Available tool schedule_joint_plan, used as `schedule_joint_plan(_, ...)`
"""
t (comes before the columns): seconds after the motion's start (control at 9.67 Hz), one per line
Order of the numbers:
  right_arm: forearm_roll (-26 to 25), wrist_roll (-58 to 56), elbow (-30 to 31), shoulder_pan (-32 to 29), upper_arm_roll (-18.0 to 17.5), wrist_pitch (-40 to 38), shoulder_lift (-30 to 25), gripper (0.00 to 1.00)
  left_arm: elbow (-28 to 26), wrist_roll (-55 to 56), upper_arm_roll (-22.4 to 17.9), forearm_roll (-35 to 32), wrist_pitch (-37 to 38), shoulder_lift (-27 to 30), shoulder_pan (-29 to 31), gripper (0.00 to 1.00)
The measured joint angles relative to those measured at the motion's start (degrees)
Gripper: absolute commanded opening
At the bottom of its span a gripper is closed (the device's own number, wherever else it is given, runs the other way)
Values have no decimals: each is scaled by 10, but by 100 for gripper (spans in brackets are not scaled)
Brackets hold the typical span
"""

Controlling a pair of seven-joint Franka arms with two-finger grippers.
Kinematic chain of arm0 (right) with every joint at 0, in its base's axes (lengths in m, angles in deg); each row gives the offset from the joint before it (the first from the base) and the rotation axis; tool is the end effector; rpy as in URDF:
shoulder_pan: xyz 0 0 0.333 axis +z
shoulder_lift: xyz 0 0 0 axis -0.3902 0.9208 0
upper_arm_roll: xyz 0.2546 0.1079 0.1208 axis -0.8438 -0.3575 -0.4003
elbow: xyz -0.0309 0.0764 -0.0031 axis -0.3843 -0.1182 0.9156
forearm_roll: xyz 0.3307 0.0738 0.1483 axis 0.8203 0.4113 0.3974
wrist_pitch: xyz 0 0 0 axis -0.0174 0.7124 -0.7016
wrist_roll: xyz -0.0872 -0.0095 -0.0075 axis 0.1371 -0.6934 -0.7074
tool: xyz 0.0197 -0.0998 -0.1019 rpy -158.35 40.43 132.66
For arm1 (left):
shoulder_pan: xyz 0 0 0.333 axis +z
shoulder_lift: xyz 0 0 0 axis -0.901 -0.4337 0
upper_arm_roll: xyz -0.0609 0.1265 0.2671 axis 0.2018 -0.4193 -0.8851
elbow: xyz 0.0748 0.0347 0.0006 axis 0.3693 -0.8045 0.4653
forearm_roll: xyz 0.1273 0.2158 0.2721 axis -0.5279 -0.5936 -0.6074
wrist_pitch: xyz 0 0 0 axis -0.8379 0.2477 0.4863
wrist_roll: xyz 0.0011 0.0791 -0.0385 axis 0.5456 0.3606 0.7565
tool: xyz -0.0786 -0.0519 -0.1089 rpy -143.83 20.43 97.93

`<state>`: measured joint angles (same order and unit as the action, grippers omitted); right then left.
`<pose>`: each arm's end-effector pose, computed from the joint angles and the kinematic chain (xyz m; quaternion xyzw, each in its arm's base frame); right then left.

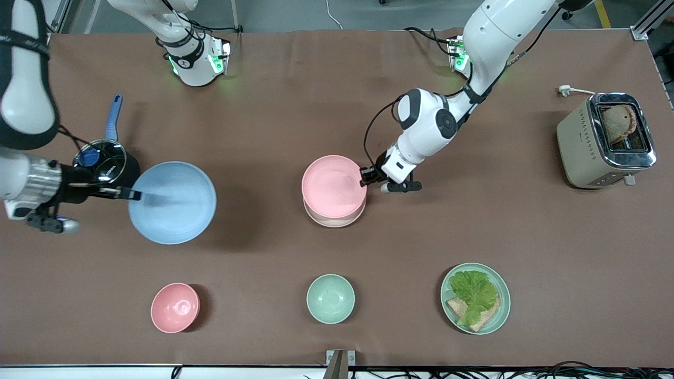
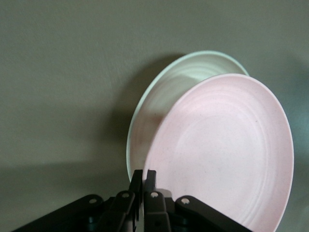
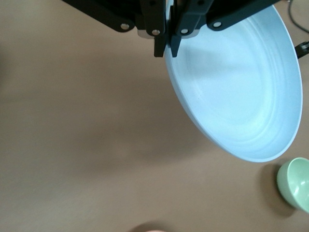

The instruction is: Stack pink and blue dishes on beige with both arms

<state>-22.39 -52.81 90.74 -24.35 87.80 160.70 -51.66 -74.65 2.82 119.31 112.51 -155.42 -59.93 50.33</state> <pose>0.5870 0.0324 0.4157 -0.9720 0.1141 0.1037 0.1771 0.4472 -0.3816 0.1707 0.9577 0.1090 0.0105 0.2662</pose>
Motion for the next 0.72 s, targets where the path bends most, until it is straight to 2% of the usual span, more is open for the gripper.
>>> schedule_joint_plan(0.1,-1,30,9,1,-28,11,-5,1,3,-1,-5,-12,-5,-7,-2,22)
schedule_joint_plan(0.21,-2,53,20,1,-51,33,-6,1,8,-1,-15,-39,-6,-9,-2,62)
schedule_joint_plan(0.31,-2,73,37,2,-73,65,-6,1,16,-1,-26,-59,-6,-9,0,90)
schedule_joint_plan(0.41,-2,91,57,2,-94,98,-6,1,27,-1,-30,-68,-6,-9,4,100)
schedule_joint_plan(0.62,-2,145,100,2,-146,170,-6,1,43,-1,-31,-71,7,5,12,100)
schedule_joint_plan(0.72,-2,183,123,2,-184,215,-5,1,46,-2,-35,-74,58,28,20,100)
